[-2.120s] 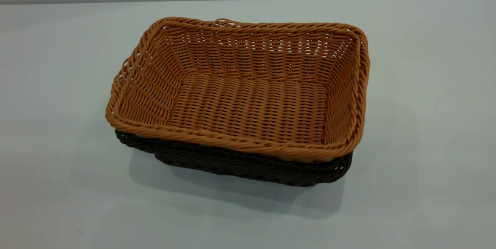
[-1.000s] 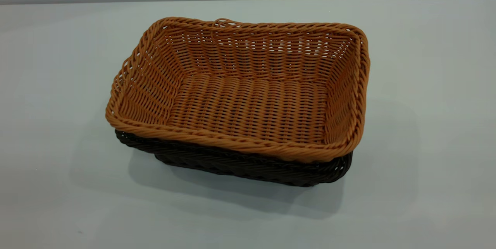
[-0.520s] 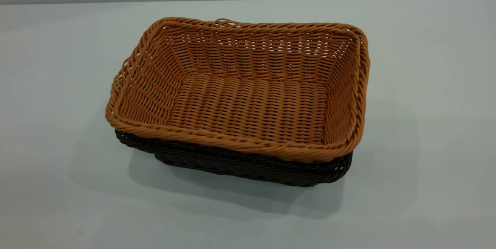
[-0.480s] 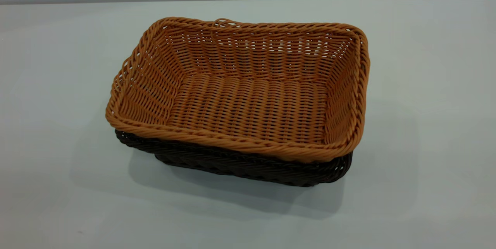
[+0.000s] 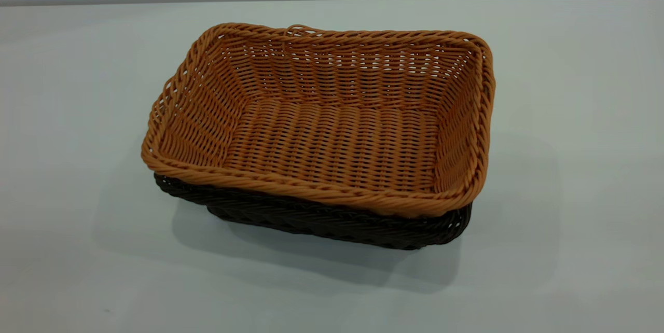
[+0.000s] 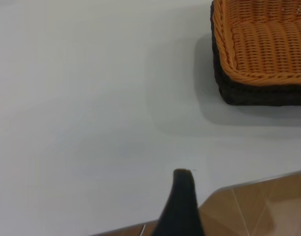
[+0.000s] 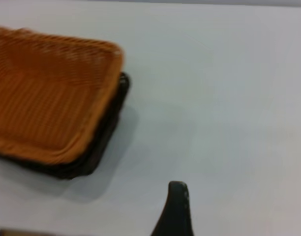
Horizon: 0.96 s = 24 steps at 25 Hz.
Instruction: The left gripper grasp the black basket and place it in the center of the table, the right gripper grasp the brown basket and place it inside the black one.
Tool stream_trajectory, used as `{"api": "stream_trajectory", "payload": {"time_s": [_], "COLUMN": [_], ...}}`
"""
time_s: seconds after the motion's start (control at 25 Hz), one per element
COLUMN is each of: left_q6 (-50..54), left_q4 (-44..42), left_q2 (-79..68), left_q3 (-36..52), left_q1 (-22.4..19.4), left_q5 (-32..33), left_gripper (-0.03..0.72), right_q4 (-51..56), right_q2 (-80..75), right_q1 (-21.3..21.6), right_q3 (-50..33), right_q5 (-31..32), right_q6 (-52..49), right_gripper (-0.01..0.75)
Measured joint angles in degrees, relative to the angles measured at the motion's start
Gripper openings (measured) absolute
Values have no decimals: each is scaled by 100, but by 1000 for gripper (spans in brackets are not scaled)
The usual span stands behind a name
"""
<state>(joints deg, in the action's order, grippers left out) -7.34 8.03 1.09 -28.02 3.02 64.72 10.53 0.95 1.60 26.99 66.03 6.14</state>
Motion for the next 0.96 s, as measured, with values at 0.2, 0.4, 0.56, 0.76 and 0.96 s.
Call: {"api": "stream_trajectory", "payload": {"time_s": [0.2, 0.4, 0.56, 0.76, 0.96], "left_q6": [0, 0, 0, 0, 0], "left_q4": [0, 0, 0, 0, 0], "left_q2": [0, 0, 0, 0, 0], "left_q3": [0, 0, 0, 0, 0], "left_q1": [0, 0, 0, 0, 0], "left_q5": [0, 0, 0, 0, 0], "left_gripper": [584, 584, 584, 584, 584], "right_q4": [-659, -796, -796, -796, -796], "right_q2": [0, 0, 0, 0, 0], "right_q1": [0, 0, 0, 0, 0], "right_q3": [0, 0, 0, 0, 0], "right_q5": [-19, -19, -24, -24, -34], "right_q6": [-868, -883, -883, -883, -883], "right_gripper": [584, 584, 584, 584, 584]}}
